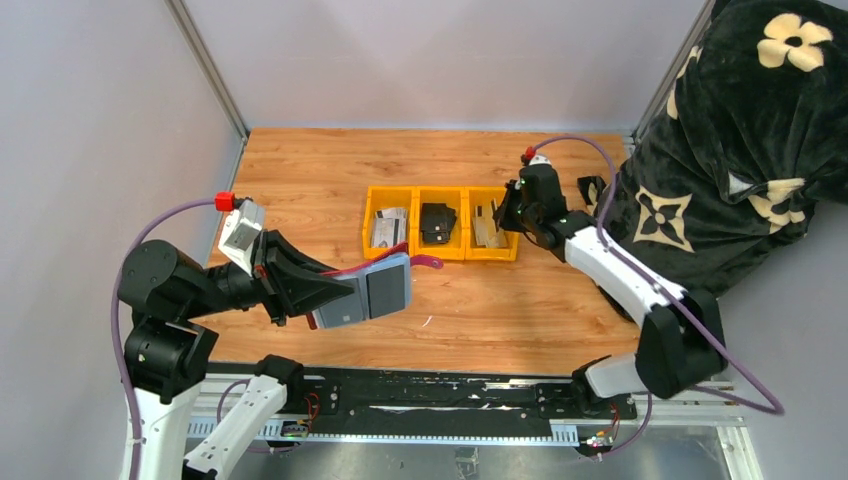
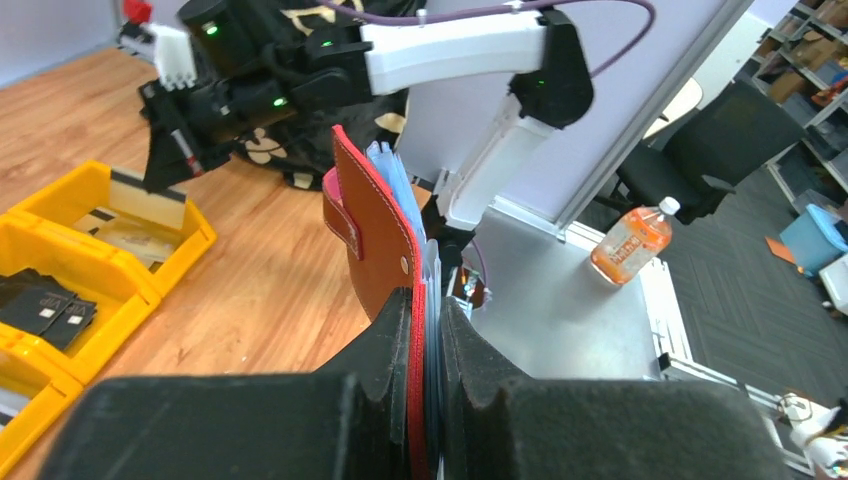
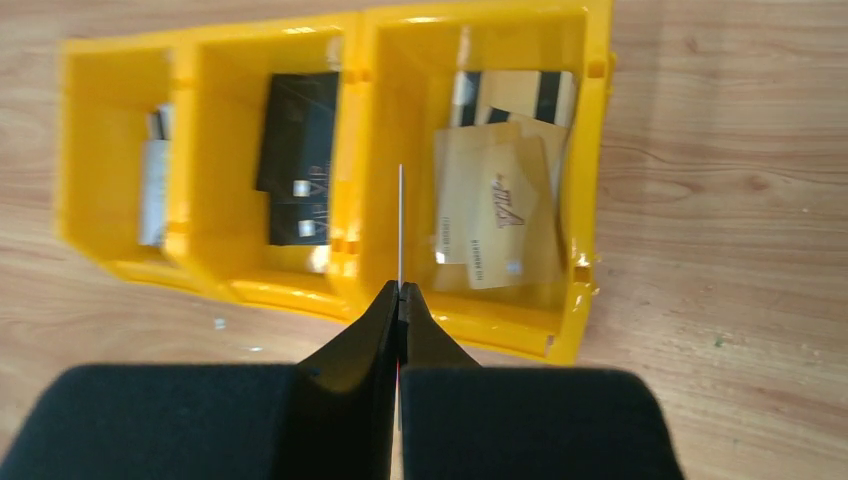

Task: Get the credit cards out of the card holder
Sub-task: Place the credit card in the storage box.

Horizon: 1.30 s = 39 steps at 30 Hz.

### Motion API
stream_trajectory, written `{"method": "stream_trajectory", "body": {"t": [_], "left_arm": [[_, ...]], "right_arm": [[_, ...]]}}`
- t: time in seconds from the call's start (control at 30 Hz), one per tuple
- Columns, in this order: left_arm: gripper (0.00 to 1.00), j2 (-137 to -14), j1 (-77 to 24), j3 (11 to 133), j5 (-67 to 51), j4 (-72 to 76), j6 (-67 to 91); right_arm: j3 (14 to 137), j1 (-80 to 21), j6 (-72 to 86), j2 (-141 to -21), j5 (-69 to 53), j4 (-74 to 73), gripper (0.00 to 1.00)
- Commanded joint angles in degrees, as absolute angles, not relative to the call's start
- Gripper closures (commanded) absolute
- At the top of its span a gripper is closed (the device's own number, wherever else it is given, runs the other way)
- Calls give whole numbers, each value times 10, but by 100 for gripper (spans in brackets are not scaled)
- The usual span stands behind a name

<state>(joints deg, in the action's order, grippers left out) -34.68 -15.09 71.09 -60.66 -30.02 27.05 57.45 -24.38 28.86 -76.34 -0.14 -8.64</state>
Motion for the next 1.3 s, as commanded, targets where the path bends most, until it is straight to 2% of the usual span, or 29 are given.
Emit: {"method": "stream_trajectory", "body": {"t": [0.0, 0.3, 0.57, 1.0, 1.1, 1.2, 1.27], "left_arm": [[100, -359, -150, 730, -627, -287, 286], [100, -358, -150, 748, -628, -313, 273], [100, -359, -150, 758, -624, -317, 269], [100, -368, -150, 780, -630, -318, 278], [100, -368, -150, 778, -630, -316, 282], [100, -370, -150, 780, -625, -305, 293], [100, -366, -150, 773, -615, -290, 299]], "right_arm": [[610, -235, 242, -832, 43, -97, 100], [661, -231, 247, -960, 16, -73, 100], [669, -220, 261, -1005, -19, -62, 100], [648, -237, 271, -918, 60, -85, 54], [657, -249, 271, -871, 78, -100, 38], [660, -263, 288, -788, 43, -96, 27], [634, -273, 327, -731, -31, -49, 24]]}}
